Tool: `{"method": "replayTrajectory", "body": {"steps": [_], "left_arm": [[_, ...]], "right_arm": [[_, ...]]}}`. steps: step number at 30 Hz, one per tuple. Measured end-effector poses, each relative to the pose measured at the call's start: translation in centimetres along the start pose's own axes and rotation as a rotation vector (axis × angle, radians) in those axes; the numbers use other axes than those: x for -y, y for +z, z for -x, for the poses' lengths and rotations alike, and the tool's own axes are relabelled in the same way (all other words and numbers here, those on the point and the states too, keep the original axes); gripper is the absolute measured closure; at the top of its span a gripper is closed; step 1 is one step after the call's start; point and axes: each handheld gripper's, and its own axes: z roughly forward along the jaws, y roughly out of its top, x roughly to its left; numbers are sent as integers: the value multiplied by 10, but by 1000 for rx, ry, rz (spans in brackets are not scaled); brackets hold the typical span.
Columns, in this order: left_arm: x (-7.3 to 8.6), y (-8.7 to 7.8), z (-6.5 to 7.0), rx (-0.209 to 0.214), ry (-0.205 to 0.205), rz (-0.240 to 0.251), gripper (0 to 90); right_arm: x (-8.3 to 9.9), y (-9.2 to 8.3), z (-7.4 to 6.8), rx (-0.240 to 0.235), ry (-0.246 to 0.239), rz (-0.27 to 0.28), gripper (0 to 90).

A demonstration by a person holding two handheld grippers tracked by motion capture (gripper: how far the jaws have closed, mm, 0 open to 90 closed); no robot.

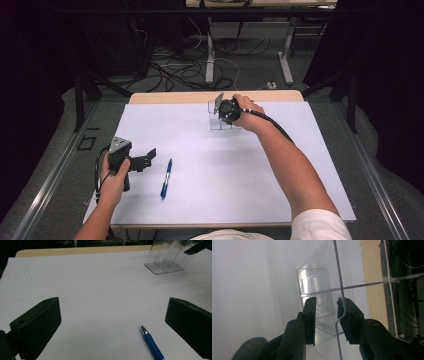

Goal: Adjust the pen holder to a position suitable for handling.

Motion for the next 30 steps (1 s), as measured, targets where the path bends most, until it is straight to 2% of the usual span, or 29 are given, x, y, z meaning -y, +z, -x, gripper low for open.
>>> {"method": "replayTrajectory", "body": {"steps": [1, 13, 24, 27, 30], "left_arm": [[0, 0, 0, 0, 1, 0, 2], [0, 0, 0, 0, 2, -2, 2], [0, 1, 1, 2, 2, -2, 2], [0, 1, 0, 0, 2, -1, 2], [1, 1, 0, -2, 2, -3, 2]], "right_arm": [[0, 0, 1, 0, -13, 2, 679], [-1, -4, 1, -7, -15, -15, 769], [-1, -8, -2, -67, -26, -18, 830], [-2, -10, -6, -94, -39, -28, 879], [-4, -12, -8, -95, -36, -36, 887]]}}
